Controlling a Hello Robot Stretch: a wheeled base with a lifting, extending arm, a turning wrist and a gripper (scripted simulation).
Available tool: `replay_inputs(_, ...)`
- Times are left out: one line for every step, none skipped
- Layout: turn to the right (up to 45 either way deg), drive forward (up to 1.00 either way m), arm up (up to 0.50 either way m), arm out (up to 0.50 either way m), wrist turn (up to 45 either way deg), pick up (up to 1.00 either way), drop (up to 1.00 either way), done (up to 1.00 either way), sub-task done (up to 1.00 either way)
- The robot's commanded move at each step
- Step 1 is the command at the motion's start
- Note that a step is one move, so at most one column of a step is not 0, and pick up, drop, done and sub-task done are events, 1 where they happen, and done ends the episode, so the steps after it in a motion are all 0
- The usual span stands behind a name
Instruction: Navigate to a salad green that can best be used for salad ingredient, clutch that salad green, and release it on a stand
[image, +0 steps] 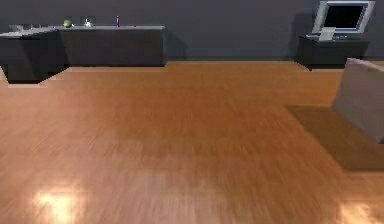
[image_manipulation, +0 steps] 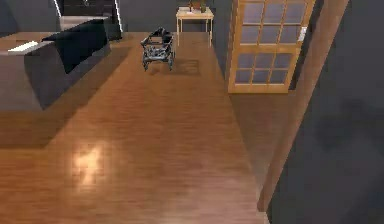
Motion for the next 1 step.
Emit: replay_inputs(-24.0, 0.0, 0.0, 0.0, 0.0, 0.0, 0.0, 0.0, 0.0)
